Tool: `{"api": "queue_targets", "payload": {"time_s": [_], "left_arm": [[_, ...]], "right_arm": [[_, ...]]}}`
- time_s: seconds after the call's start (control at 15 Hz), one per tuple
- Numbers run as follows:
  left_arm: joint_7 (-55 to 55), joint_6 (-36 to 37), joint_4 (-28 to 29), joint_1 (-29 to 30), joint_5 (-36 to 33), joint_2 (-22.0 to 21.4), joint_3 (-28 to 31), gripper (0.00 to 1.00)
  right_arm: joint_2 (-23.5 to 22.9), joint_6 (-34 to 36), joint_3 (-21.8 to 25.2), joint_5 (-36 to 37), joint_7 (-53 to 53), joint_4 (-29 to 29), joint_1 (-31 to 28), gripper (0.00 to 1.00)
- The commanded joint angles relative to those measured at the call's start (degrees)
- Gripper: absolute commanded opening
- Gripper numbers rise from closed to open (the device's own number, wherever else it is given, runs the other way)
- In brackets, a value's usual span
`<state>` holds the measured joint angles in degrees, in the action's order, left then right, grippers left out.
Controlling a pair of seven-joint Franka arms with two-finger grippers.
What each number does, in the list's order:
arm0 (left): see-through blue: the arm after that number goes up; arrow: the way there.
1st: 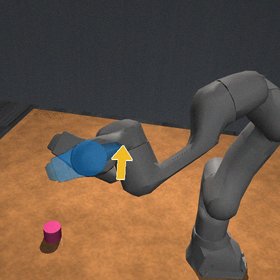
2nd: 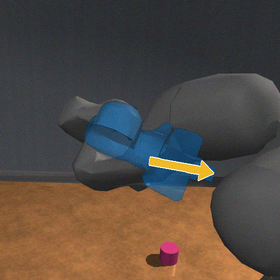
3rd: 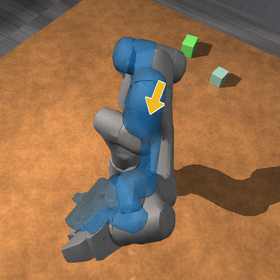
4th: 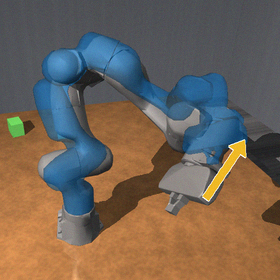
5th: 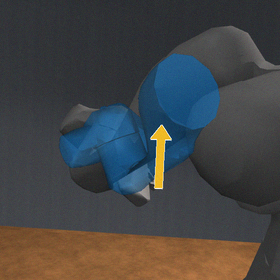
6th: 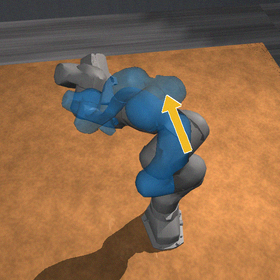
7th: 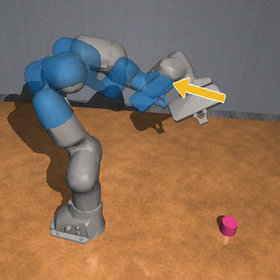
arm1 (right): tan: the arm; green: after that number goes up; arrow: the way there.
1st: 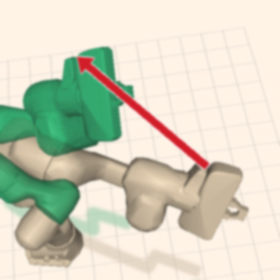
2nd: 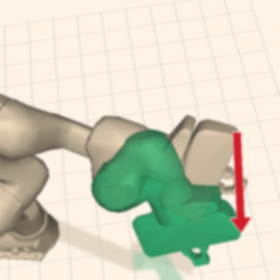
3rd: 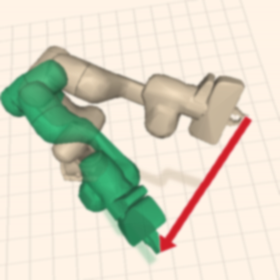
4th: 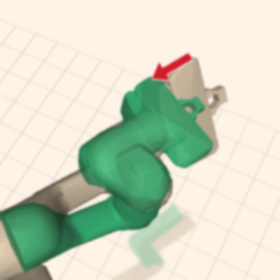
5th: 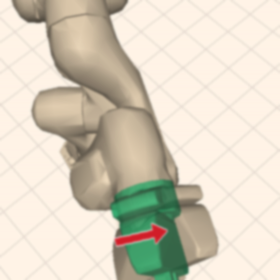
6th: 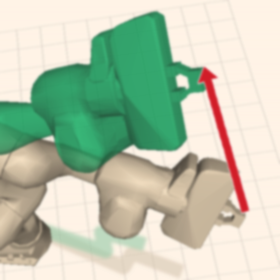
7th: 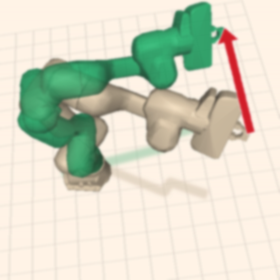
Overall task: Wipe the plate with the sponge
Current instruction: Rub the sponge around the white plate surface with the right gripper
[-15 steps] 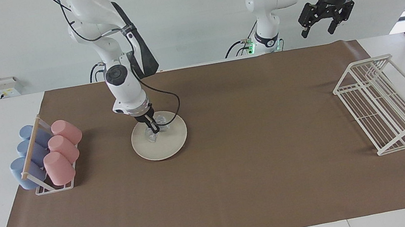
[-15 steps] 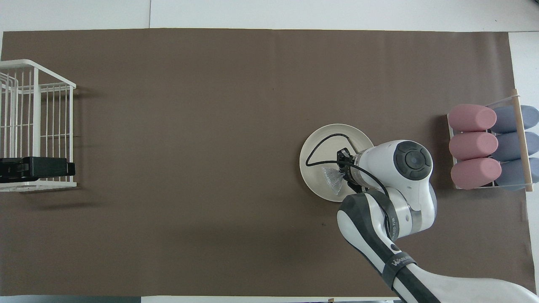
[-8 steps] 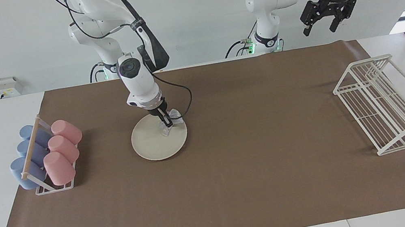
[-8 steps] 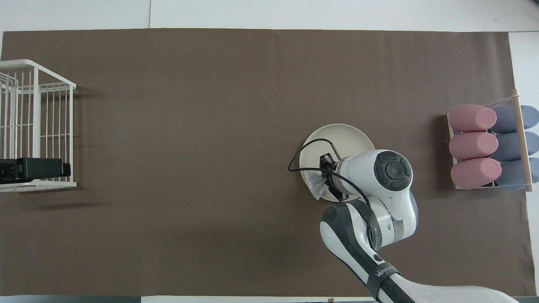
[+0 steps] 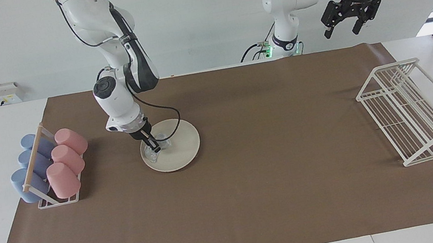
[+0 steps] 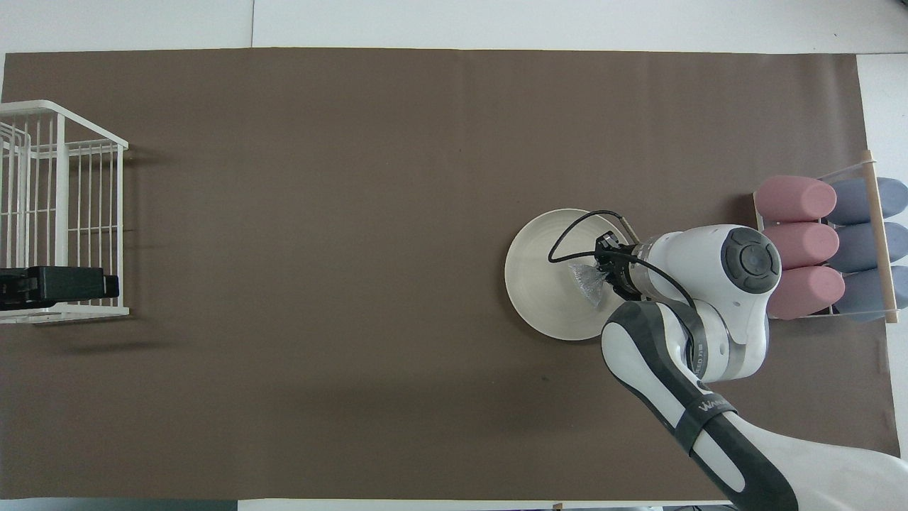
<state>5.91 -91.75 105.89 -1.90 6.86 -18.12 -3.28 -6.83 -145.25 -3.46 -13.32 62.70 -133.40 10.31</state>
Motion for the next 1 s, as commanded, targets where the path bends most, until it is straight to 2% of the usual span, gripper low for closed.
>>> {"api": "queue_targets", "payload": {"time_s": [0.0,0.27,0.67,0.8,0.93], "left_arm": [[0.5,0.9,-0.2,0.3,-1.1,-0.3,-0.1,1.0],[0.5,0.9,-0.2,0.3,-1.1,-0.3,-0.1,1.0],[0.5,0.9,-0.2,0.3,-1.1,-0.3,-0.1,1.0],[0.5,0.9,-0.2,0.3,-1.1,-0.3,-0.1,1.0],[0.5,0.9,-0.2,0.3,-1.1,-0.3,-0.1,1.0]], "right_arm": [[-2.2,-2.2,-0.7,-1.4,3.0,-0.1,2.2,0.0],[-4.2,-5.7,-0.7,-1.5,17.0,0.7,9.8,0.0],[-4.2,-4.0,-1.1,-1.5,22.7,2.2,11.4,0.0],[-3.0,0.3,-1.5,-1.5,23.8,4.6,11.3,0.0],[-1.9,9.0,-1.5,-1.5,26.8,10.4,11.3,0.0]]}}
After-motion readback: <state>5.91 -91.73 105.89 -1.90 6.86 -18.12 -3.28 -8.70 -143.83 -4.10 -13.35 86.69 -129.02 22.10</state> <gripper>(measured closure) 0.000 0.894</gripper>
